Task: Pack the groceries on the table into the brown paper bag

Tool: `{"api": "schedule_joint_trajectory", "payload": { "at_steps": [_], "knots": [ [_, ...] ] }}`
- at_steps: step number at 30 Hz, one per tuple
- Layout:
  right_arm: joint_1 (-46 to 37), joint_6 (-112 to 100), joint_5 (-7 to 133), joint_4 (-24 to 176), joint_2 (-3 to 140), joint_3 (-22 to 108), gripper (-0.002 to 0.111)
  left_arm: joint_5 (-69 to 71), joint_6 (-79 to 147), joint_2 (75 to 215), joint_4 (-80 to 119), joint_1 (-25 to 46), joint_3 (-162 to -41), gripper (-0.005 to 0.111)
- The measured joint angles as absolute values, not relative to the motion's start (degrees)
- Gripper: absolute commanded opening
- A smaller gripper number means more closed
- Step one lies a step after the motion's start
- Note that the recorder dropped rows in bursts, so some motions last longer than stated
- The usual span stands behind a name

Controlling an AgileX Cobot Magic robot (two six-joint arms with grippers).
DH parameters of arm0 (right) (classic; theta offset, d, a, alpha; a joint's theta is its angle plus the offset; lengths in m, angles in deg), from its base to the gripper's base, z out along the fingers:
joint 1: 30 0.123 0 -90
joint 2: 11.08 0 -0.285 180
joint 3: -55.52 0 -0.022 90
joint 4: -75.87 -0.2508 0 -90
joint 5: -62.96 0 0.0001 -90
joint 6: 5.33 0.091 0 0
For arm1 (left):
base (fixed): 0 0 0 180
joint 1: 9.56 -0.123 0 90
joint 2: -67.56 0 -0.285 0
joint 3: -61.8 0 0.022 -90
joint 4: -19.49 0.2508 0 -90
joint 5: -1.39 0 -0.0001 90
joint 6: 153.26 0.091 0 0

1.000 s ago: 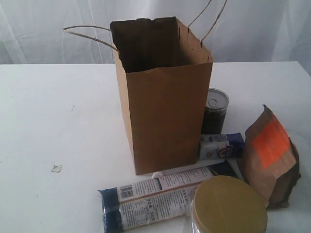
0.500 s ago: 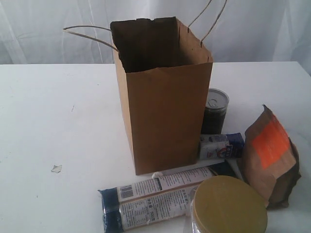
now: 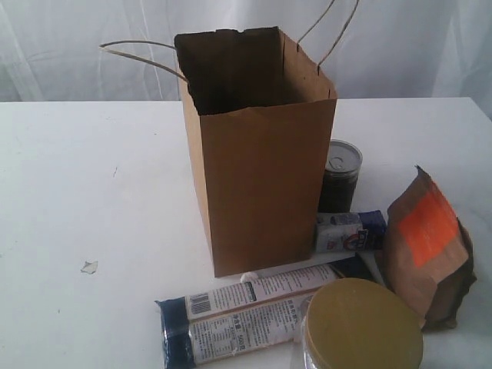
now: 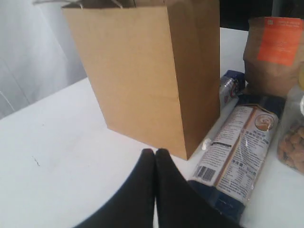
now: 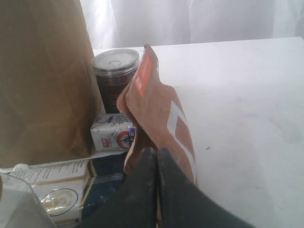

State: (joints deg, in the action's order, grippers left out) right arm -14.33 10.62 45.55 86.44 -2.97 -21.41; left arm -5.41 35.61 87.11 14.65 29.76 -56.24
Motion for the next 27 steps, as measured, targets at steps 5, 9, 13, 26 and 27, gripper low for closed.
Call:
{"api": "schedule_joint_trajectory", "payload": {
  "at_steps": [5, 9, 13, 26, 27],
  "knots": [
    [-14.3, 10.6, 45.5, 86.4, -3.0, -21.4, 0.000, -5.3, 34.8, 80.1, 14.4, 29.8, -49.3, 0.000],
    [-14.3, 10.6, 45.5, 86.4, -3.0, -21.4, 0.000, -5.3, 34.5, 77.1, 14.4, 29.8, -45.4, 0.000],
    [-14.3, 10.6, 45.5, 86.4, -3.0, -21.4, 0.000, -5.3, 34.5, 75.8, 13.4, 29.8, -41.8, 0.000],
    [-14.3, 10.6, 45.5, 86.4, -3.0, -21.4, 0.000, -5.7, 34.5, 75.6, 11.8, 29.8, -41.2, 0.000],
    [-14.3, 10.6, 45.5, 86.4, -3.0, -21.4, 0.000, -5.7, 34.5, 75.6, 11.8, 29.5, -41.2, 0.000]
  ]
}}
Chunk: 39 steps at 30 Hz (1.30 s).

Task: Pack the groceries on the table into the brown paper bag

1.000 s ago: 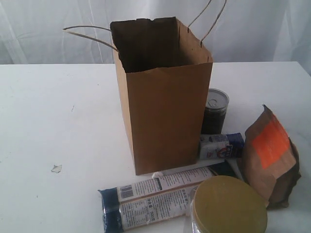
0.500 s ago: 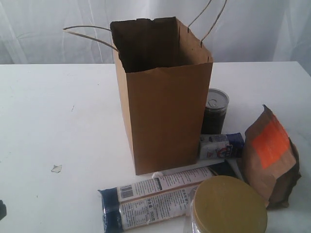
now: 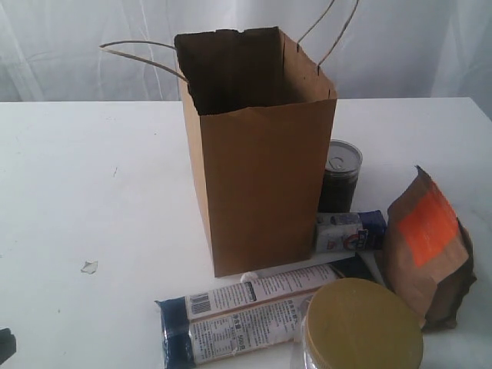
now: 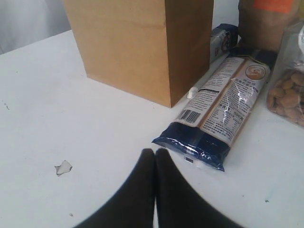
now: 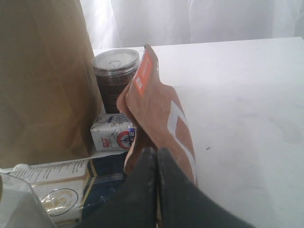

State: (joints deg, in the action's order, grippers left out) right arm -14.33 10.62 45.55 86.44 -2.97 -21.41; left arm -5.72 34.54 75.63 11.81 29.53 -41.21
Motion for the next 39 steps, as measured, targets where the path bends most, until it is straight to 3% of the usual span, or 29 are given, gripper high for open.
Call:
{"api": "schedule_joint_trajectory", "payload": {
  "at_steps": [11, 19, 26, 30, 35, 39],
  "knots": [
    [-14.3, 10.6, 45.5, 86.4, -3.0, -21.4, 0.000, -5.7, 34.5, 75.6, 11.6, 18.1, -41.2, 0.000],
    [-14.3, 11.1, 46.4, 86.3, -3.0, -21.4, 0.000, -5.7, 34.5, 75.6, 11.6, 15.8, -41.2, 0.000],
    [-14.3, 29.7, 78.7, 78.6, -3.0, -21.6, 0.000, -5.7, 34.5, 75.6, 11.6, 15.8, -41.2, 0.000],
    [-14.3, 41.0, 86.7, 78.9, -3.0, -21.6, 0.000, -5.7, 34.5, 75.6, 11.6, 15.8, -41.2, 0.000],
    [-13.8, 60.3, 80.2, 96.9, -3.0, -18.7, 0.000, -5.7, 34.5, 75.6, 11.6, 15.8, -41.2, 0.000],
    [-11.3, 89.9, 78.1, 131.7, -1.7, -11.1, 0.000, -5.7, 34.5, 75.6, 11.6, 15.8, -41.2, 0.000]
  ]
}}
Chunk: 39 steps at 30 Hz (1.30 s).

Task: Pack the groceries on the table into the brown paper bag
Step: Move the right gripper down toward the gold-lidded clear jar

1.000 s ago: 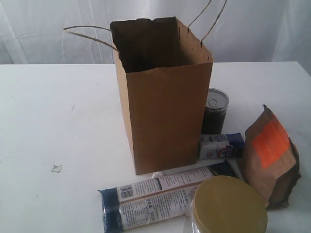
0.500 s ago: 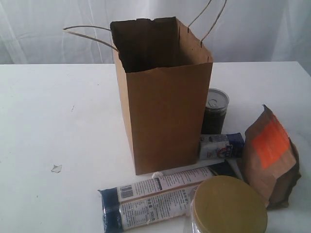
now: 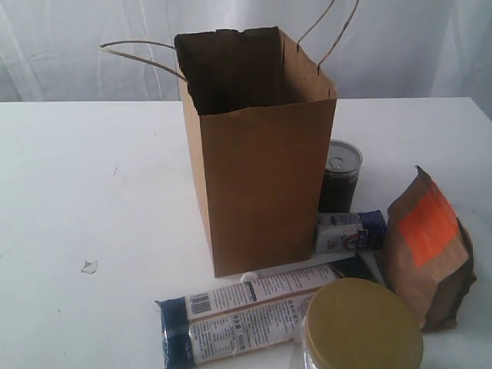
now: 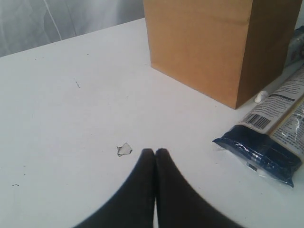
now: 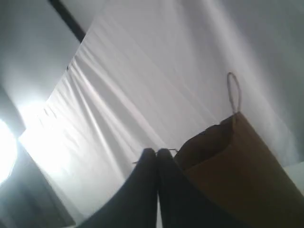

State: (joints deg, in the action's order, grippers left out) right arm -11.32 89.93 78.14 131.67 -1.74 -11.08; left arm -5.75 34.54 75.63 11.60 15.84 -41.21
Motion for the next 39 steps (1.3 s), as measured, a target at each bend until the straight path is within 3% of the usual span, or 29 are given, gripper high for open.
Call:
{"api": "schedule_joint_trajectory", "payload": {
  "at_steps": [5, 13, 22, 29, 34, 39],
  "knots": [
    [-9.6, 110.5, 85.5, 167.8, 8.9, -1.3, 0.000, -5.7, 34.5, 75.6, 11.6, 15.8, -41.2, 0.000],
    [-9.4, 112.4, 99.2, 174.1, 29.8, 9.1, 0.000, -5.7, 34.5, 75.6, 11.6, 15.8, -41.2, 0.000],
    [-9.4, 108.3, 100.6, 175.1, 41.3, 12.5, 0.000, -5.7, 34.5, 75.6, 11.6, 15.8, -41.2, 0.000],
    [-9.4, 86.9, 88.2, 176.0, 41.0, 12.5, 0.000, -5.7, 34.5, 75.6, 11.6, 15.8, -41.2, 0.000],
    [-9.4, 86.7, 74.2, 176.1, 39.8, 12.5, 0.000, -5.7, 34.5, 75.6, 11.6, 15.8, -41.2, 0.000],
    [-9.4, 87.4, 71.1, 175.5, 39.5, 12.5, 0.000, -5.7, 34.5, 75.6, 11.6, 15.8, -41.2, 0.000]
  ]
}}
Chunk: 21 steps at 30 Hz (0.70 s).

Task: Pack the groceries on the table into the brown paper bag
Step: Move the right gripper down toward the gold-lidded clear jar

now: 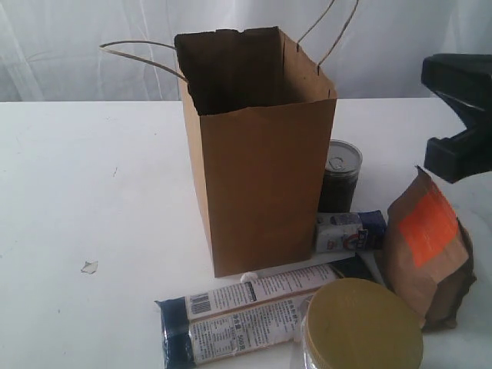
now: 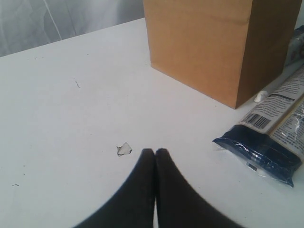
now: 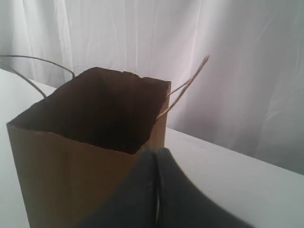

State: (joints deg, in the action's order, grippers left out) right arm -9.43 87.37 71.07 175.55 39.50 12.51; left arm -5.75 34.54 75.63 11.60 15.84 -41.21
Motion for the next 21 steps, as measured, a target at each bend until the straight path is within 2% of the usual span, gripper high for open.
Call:
{"api": "schedule_joint_trajectory", "payload": {
  "at_steps": [4, 7, 11, 14, 15, 17, 21],
  "knots": [
    [-9.4, 69.6, 68.9, 157.1, 39.5, 12.5, 0.000, -5.9, 34.5, 75.6, 11.6, 15.8, -41.2, 0.000],
    [-9.4, 40.2, 59.2, 130.6, 39.5, 13.8, 0.000, -5.9, 34.5, 75.6, 11.6, 15.8, -41.2, 0.000],
    [-9.4, 1.7, 31.9, 97.8, 39.8, 20.0, 0.000, -5.9, 34.5, 75.6, 11.6, 15.8, -41.2, 0.000],
    [-9.4, -14.4, 12.9, 83.4, 39.8, 26.4, 0.004, -5.9, 34.5, 75.6, 11.6, 15.8, -41.2, 0.000],
    [-9.4, -17.4, 8.6, 80.3, 39.8, 28.0, 0.008, -5.9, 34.5, 75.6, 11.6, 15.8, -41.2, 0.000],
    [-9.4, -22.6, 0.3, 73.7, 39.8, 31.3, 0.023, -5.9, 34.5, 75.6, 11.6, 15.8, -41.2, 0.000],
    [-8.0, -25.6, -5.6, 67.2, 39.7, 33.7, 0.071, -5.9, 34.5, 75.6, 11.6, 15.8, -41.2, 0.000]
  ]
}}
